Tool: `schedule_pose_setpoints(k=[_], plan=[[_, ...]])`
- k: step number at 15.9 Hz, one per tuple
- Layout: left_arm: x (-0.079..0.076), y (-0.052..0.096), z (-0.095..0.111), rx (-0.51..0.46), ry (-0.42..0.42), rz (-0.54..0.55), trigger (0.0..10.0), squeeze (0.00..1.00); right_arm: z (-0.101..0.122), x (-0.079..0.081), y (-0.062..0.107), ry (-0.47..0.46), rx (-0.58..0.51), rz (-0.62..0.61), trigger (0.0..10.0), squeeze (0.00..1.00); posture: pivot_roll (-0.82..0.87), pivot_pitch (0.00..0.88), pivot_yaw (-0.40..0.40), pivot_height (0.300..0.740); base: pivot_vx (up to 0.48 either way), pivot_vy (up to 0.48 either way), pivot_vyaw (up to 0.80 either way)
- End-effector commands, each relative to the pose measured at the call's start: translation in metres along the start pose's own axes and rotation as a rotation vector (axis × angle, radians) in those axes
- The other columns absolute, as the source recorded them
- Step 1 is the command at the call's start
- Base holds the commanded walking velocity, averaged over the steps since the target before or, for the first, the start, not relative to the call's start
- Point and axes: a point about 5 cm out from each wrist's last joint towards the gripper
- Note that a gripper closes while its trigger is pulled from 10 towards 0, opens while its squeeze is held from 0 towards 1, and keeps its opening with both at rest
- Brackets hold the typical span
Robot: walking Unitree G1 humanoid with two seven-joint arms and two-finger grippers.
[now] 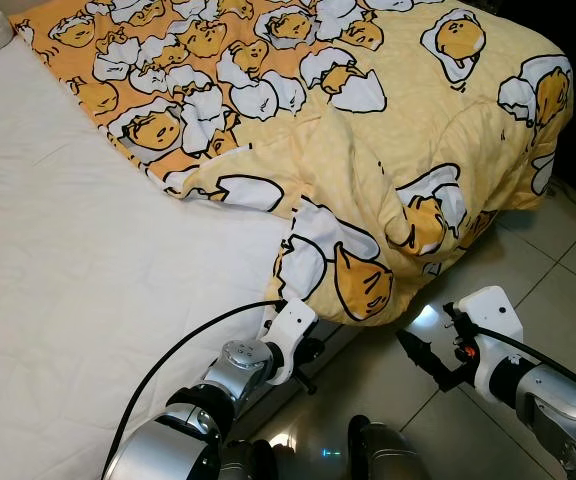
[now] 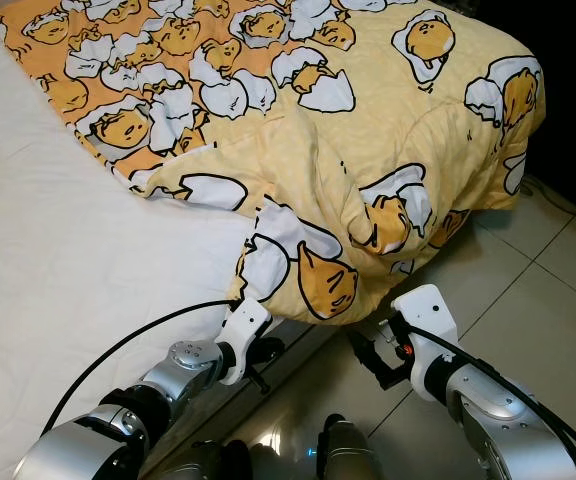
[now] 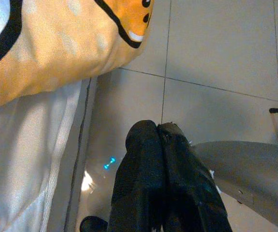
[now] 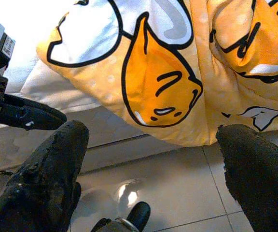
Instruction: Clean up the room
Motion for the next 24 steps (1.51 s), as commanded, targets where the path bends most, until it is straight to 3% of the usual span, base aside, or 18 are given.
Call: schedule_pose_setpoints(k=[1, 4, 5, 6, 12, 19, 21, 23, 24], plan=[[0.001, 0.001, -0.003, 0.016, -0.007, -0.005, 0.0, 0.0, -0.001, 0.002, 0.001, -0.001, 0.001, 0.012, 10.0, 0.0, -0.2, 0.19, 0.123, 0.74, 0.0, 0.0, 0.0], [-0.003, 0.002, -0.006, 0.022, -0.015, -0.054, 0.0, 0.0, -0.001, 0.0, 0.0, 0.001, 0.0, 0.015, 10.0, 0.0, -0.19, 0.189, 0.118, 0.74, 0.0, 0.0, 0.0], [0.043, 0.02, 0.034, -0.178, 0.019, 0.193, 10.0, 1.0, -0.007, 0.019, -0.005, 0.017, -0.005, 0.12, 10.0, 0.0, -0.17, 0.158, 0.143, 0.74, 0.0, 0.0, 0.0], [0.064, 0.032, 0.053, -0.27, 0.04, 0.314, 10.0, 1.0, -0.011, 0.027, -0.006, 0.021, -0.005, 0.165, 10.0, 0.0, -0.16, 0.167, 0.147, 0.74, 0.0, 0.0, 0.0], [0.075, 0.039, 0.059, -0.274, 0.043, 0.374, 10.0, 1.0, -0.014, 0.035, -0.006, 0.01, 0.011, 0.211, 10.0, 0.0, -0.16, 0.164, 0.15, 0.74, 0.0, 0.0, 0.0], [0.065, 0.027, 0.043, -0.183, 0.175, 0.375, 10.0, 1.0, -0.014, 0.041, 0.002, 0.005, 0.026, 0.216, 10.0, 0.0, -0.21, 0.213, 0.157, 0.74, 0.0, 0.0, 0.0], [0.062, 0.025, 0.038, -0.187, 0.27, 0.368, 10.0, 1.0, -0.015, 0.042, 0.006, 0.006, 0.031, 0.218, 10.0, 0.0, -0.23, 0.223, 0.159, 0.74, 0.0, 0.0, 0.0], [0.058, 0.023, 0.03, -0.117, 0.184, 0.384, 10.0, 0.22, -0.015, 0.044, 0.01, 0.005, 0.036, 0.218, 10.0, 0.0, -0.25, 0.237, 0.162, 0.74, 0.0, 0.0, 0.0], [0.057, 0.022, 0.029, -0.112, 0.183, 0.381, 10.0, 0.0, -0.015, 0.044, 0.012, 0.004, 0.038, 0.218, 10.0, 0.0, -0.25, 0.241, 0.163, 0.74, 0.0, 0.0, 0.0]])
Point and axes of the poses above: a point about 5 cm out from each wrist's last joint towards the gripper, its own y axis pointing back from the gripper into the wrist, its own z axis along the axis of the wrist's last joint, x = y × z, and after that the axes turned 1 degree about -y, right-handed
